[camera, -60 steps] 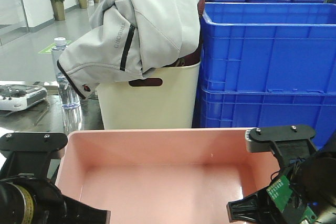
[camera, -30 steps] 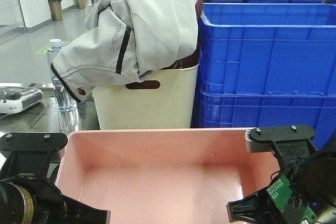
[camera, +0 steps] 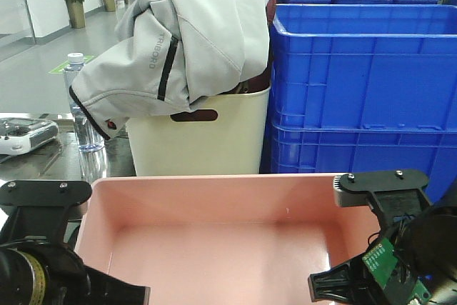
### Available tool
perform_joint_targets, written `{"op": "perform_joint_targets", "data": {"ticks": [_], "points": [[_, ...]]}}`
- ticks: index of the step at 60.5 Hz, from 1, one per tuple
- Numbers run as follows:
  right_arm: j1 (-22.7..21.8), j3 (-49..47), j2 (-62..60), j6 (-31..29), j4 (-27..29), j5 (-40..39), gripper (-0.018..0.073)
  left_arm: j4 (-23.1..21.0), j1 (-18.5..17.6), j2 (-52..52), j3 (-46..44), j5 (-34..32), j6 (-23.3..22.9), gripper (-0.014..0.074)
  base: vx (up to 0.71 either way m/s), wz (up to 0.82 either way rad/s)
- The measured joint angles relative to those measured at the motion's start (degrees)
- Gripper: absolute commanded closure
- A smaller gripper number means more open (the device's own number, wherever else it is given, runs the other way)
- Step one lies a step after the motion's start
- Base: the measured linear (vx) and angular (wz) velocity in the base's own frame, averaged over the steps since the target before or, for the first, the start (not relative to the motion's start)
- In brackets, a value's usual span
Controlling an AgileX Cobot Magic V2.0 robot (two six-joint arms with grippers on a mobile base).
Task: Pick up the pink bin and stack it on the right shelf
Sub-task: 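Carry the bin up to the shelf beside the blue crates, then lower the pink bin onto the shelf and open both grippers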
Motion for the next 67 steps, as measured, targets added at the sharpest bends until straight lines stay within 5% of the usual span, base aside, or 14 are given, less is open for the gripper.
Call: {"op": "perform_joint_targets", "data": {"ticks": [19, 37, 51, 67], "points": [[0.00, 0.00, 0.00, -0.18, -0.19, 0.44, 0.0443, 0.00, 0.00, 0.00, 0.00, 0.00, 1.08, 0.0558, 0.00, 0.00], [-0.47, -0.14, 0.86, -2.30, 1.14, -0.06, 0.0443, 0.42, 0.69, 0.26, -0.21, -0.16, 11.35, 0.0554, 0.00, 0.00], [-8.86, -6.28, 7.43, -11.85, 11.09, -1.05, 0.0437, -2.81, 8.43, 6.65, -7.80, 0.45, 21.25, 0.0526, 0.00, 0.00], [-13.73, -12.06, 17.33, -19.93, 16.78, 1.46, 0.0389, -14.94, 17.53, 16.00, -13.80, 0.51, 35.59, 0.0395, 0.00, 0.00]]}}
